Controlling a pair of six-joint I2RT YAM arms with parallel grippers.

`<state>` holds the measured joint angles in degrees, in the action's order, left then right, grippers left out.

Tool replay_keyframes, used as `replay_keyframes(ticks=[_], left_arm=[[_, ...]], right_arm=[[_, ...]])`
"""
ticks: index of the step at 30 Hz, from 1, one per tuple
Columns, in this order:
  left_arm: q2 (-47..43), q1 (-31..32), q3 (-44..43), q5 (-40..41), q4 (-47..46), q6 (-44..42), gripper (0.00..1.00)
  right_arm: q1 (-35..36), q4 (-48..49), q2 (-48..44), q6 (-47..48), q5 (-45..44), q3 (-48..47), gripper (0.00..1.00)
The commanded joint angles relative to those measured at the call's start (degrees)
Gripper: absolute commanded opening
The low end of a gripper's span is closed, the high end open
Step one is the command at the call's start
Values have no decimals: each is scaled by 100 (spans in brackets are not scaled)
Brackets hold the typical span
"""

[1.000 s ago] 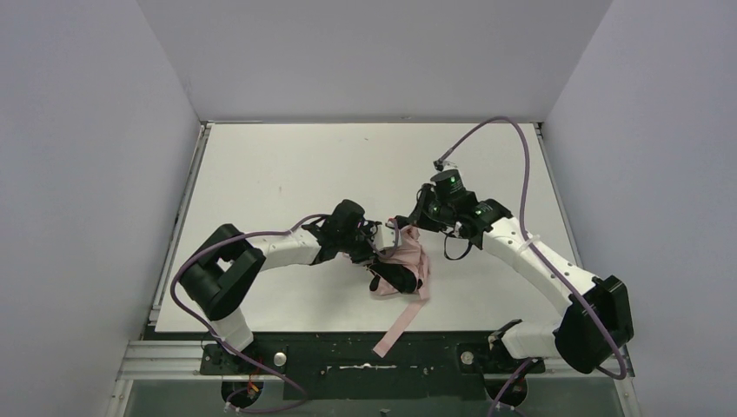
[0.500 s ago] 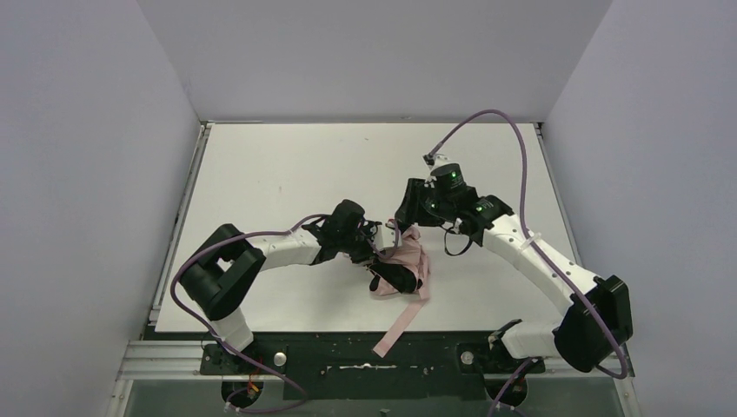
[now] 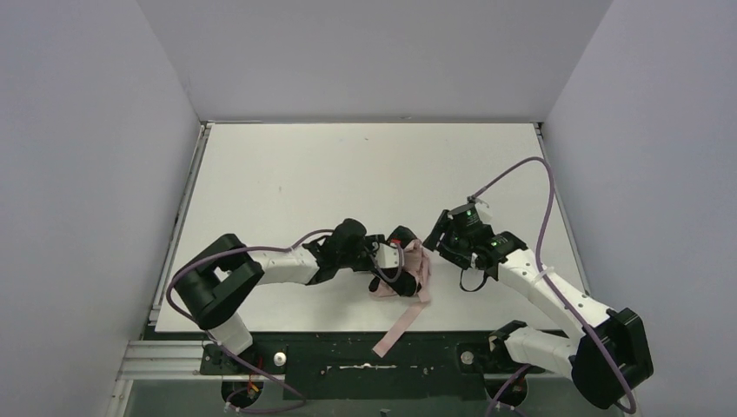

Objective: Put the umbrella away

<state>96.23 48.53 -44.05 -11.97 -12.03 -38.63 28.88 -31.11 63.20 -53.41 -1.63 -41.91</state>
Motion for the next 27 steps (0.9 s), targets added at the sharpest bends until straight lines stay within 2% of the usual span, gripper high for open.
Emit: replay_keyframes(ticks=[1,5,8,15,19,27], left_arm=[[-73,588,677,1206,-1179,-668,0],[143,960,983,1969,-1886,-1052,0],[333,1112,1092,2203,-2198,-1252,0],[896,1624,1274,3030,-3020,-1660,0],[1176,1863,1233,3368,-3263,-1741,0],[1275,1991,1203,3528,-3248,-1731,0]], right_arm=[[-2,674,-369,-923,-164,151,65],[-6,575,-678,-1114,-458,172,65],[-22,567,-847,-1233,-495,221,64],[-58,509,-727,-1349,8,332,57],[-71,563,-697,-1396,282,477,53],[-87,219,-596,-1196,639,495,48]])
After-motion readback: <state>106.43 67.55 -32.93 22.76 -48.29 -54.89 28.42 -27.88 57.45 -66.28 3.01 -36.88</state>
